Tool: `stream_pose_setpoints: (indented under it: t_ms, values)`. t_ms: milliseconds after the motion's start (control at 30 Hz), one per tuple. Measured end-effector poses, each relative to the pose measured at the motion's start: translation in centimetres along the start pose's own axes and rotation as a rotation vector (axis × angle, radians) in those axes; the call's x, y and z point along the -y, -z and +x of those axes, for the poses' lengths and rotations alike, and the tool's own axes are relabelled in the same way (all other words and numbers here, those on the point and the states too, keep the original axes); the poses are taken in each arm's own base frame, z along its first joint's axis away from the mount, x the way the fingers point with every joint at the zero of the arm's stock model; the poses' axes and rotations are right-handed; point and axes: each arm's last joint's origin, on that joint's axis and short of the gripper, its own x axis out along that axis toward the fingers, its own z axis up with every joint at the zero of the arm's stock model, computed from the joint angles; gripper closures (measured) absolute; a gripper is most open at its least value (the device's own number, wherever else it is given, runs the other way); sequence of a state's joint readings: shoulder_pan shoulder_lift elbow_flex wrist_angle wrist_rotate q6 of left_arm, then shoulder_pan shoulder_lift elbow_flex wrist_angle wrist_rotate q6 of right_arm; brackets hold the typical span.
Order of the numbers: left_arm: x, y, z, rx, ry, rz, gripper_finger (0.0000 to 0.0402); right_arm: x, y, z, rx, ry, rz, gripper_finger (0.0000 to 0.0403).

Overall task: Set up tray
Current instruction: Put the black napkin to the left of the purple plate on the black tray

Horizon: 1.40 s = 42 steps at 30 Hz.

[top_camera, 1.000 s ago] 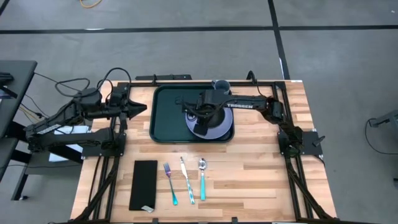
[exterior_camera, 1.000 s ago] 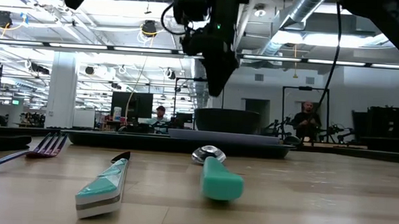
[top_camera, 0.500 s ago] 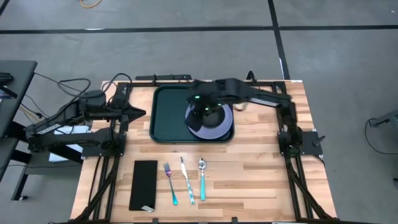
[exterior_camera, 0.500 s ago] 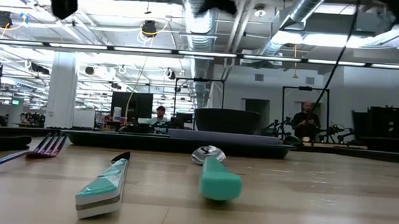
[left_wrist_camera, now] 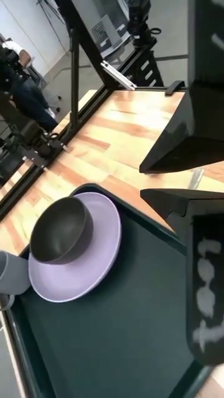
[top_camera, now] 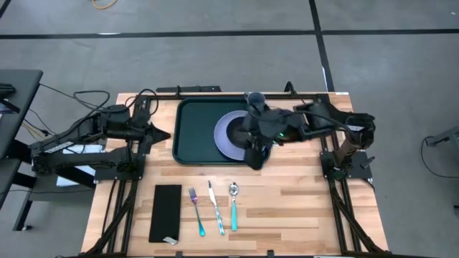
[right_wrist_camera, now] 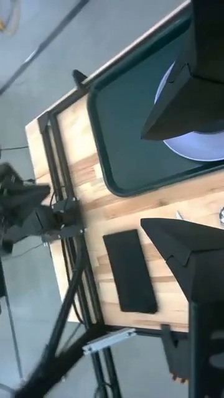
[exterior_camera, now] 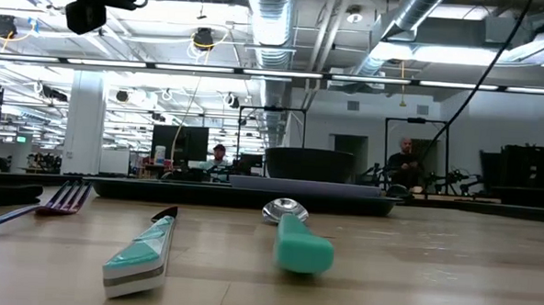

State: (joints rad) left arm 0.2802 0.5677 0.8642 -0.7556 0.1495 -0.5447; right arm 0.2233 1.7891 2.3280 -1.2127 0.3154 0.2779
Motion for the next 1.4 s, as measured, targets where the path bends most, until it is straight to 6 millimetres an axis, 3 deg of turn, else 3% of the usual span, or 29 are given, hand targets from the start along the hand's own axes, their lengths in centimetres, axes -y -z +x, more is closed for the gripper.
stream_pose_setpoints:
  t_ms: [333, 433, 700, 900, 1133, 1400]
  values:
    - [0.0, -0.3, 1.2, -0.044, 0.001, -0.006, 0.0364, -3.2, 1.6, -1.5, -0.051, -0.076, -0.133, 0.0200]
    - [0.0, -0.3, 1.4, -0.052, -0.004, -0.024, 0.0364, -3.7, 1.9, -3.0, -0.032, -0.111, -0.152, 0.0198]
    - [-0.1, -0.4, 1.6, -0.045, -0.031, -0.051, 0.0364, -2.3, 2.8, -10.1, 0.070, -0.148, -0.170, 0.0204]
    - [-0.2, -0.4, 1.6, -0.025, -0.059, -0.115, 0.0364, -0.2, 6.3, -13.2, 0.106, -0.075, -0.172, 0.0208]
    - [-0.2, -0.4, 1.6, -0.017, -0.069, -0.182, 0.0364, 2.2, 11.8, -12.2, 0.344, -0.152, -0.061, 0.0209]
    - [-0.2, -0.4, 1.6, -0.011, -0.078, -0.218, 0.0364, 4.8, 17.6, -9.2, 0.716, -0.433, 0.035, 0.0214]
